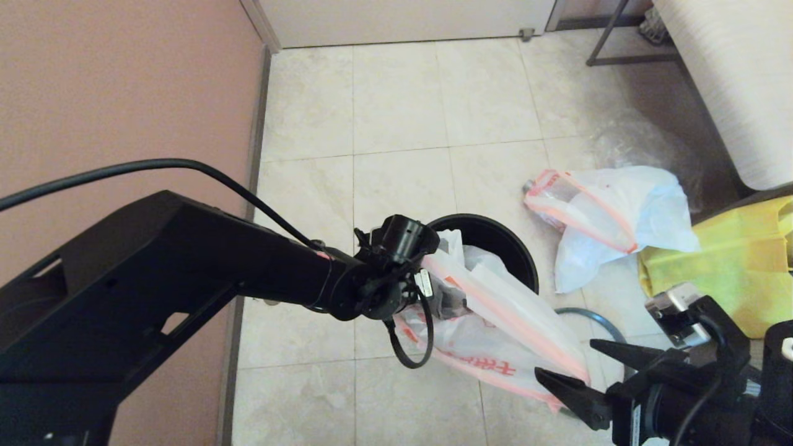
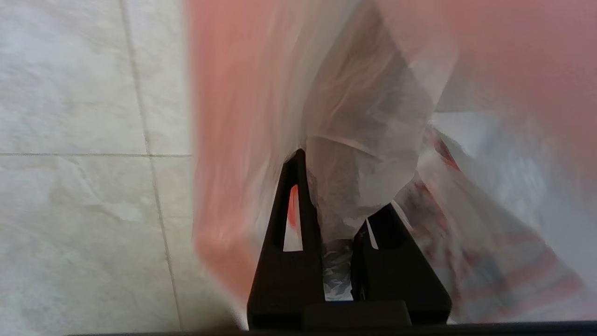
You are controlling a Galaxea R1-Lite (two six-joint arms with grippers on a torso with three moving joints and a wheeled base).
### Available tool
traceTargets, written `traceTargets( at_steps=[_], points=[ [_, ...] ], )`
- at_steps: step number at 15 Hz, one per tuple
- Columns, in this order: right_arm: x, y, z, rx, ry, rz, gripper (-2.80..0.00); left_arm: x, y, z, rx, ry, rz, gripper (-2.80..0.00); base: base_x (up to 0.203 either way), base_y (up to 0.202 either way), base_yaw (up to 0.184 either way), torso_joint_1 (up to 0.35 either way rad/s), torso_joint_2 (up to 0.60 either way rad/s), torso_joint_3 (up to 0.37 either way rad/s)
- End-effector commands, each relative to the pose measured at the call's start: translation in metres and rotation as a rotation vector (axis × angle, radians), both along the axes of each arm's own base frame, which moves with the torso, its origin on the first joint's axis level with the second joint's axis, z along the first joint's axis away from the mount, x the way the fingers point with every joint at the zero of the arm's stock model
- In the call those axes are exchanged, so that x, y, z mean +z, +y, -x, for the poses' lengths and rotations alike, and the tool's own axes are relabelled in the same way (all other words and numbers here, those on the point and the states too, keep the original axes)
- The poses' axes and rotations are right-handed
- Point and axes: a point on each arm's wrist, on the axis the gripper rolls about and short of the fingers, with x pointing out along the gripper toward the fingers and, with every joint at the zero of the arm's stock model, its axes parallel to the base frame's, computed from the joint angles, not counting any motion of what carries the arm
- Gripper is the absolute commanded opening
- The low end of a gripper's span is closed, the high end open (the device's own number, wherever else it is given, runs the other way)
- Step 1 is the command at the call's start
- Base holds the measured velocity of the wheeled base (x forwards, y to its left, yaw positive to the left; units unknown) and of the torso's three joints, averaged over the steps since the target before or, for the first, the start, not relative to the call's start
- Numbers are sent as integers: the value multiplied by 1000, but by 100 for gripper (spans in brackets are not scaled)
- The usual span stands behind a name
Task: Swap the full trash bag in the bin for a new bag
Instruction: Put the new garbage bag on the trash can
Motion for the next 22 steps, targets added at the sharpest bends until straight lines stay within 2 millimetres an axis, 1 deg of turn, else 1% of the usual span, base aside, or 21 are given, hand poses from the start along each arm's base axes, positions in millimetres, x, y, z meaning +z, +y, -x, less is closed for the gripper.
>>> traceTargets(
  at_steps=[1,4,5,7,9,11,13,14,15,19,22],
  points=[
    [11,-6,6,0,-40,-47,0,4,4,-6,25,-10,7,-280,0,0,0,0,0,0],
    [23,-15,19,64,-55,-94,0,16,15,-16,82,11,19,-280,0,0,0,0,0,0],
    [28,-19,24,93,-45,-136,0,18,18,-18,98,28,16,-280,0,0,0,0,0,0],
    [35,-26,31,128,-12,-202,0,21,19,-19,105,31,16,-280,0,0,0,0,0,0],
    [41,-32,33,142,9,-234,0,22,21,-21,112,29,18,-280,0,0,0,0,0,0],
    [49,-28,29,145,23,-222,0,27,23,-18,127,31,39,-280,0,0,0,0,0,0],
    [48,-17,16,147,71,-159,0,26,24,-17,155,67,49,-280,0,0,0,0,0,0],
    [44,-9,6,148,98,-114,0,24,23,-17,163,81,59,-280,0,0,0,0,0,0],
    [40,-1,-4,148,120,-76,-280,22,23,-17,161,87,62,-280,0,0,0,0,0,0],
    [24,31,-33,140,174,18,-280,18,19,-19,141,103,74,-280,0,0,0,0,0,0],
    [14,45,-48,128,186,72,-280,18,19,-16,147,115,89,-280,0,0,0,0,0,0]
  ],
)
